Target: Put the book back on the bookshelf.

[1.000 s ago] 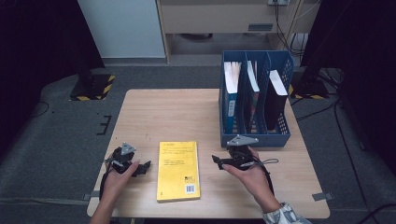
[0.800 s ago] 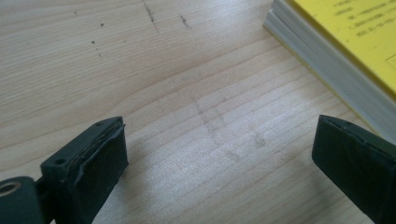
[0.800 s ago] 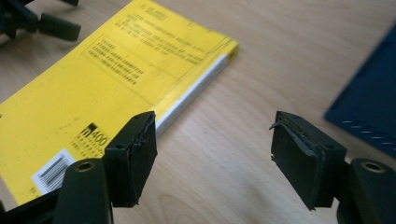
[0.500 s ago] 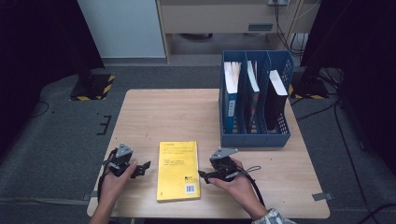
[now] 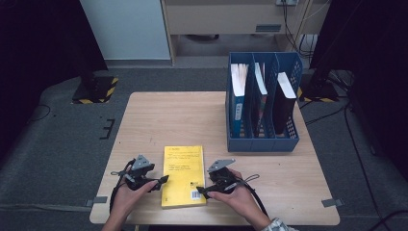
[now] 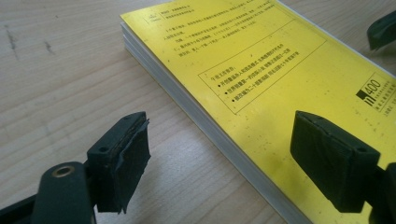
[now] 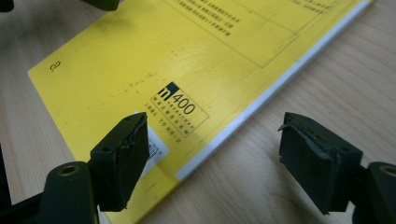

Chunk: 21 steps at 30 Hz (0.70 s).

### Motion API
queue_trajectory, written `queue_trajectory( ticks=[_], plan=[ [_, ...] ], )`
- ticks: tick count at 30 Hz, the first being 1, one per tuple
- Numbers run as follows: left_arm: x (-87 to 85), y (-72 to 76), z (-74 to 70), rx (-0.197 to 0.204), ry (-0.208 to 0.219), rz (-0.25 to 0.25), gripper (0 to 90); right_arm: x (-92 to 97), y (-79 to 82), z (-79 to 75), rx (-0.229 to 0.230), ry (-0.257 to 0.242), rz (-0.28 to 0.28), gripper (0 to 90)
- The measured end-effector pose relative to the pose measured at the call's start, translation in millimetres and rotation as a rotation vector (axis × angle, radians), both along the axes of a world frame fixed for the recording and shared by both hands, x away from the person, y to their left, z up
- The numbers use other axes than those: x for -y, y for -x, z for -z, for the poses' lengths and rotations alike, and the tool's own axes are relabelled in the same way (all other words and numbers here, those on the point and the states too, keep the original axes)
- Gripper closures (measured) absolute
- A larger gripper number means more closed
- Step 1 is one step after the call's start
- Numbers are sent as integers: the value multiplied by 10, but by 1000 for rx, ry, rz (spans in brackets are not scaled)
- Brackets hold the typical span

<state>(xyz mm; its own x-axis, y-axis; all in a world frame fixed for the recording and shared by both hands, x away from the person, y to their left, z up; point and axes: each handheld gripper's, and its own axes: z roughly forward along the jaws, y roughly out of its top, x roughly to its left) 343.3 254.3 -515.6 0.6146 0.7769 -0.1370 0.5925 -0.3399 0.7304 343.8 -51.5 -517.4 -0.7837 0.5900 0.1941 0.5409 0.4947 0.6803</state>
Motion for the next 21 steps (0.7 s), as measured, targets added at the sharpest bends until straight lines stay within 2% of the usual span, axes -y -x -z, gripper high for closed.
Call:
queue_trajectory(
  ticks=[2,4,6,8,9,10,13,21],
  plan=[
    [17,-5,22,-15,7,10,191,-44,18,31,-4,16,-20,239],
    [58,-2,34,-22,-9,34,215,-64,20,52,-19,2,-17,229],
    [93,4,48,-38,-8,52,243,-80,12,70,-31,-5,-9,206],
    [102,-3,70,-63,20,54,264,-104,28,83,-34,-16,-11,201],
    [102,-3,70,-63,20,54,276,-110,32,87,-30,-18,-18,202],
    [95,-21,80,-84,46,60,298,-123,41,91,-25,-20,-17,192],
    [102,-46,93,-105,63,64,320,-139,67,95,-19,-19,-5,184],
    [123,-152,104,-97,70,67,331,-157,75,103,-14,-21,21,169]
  ],
)
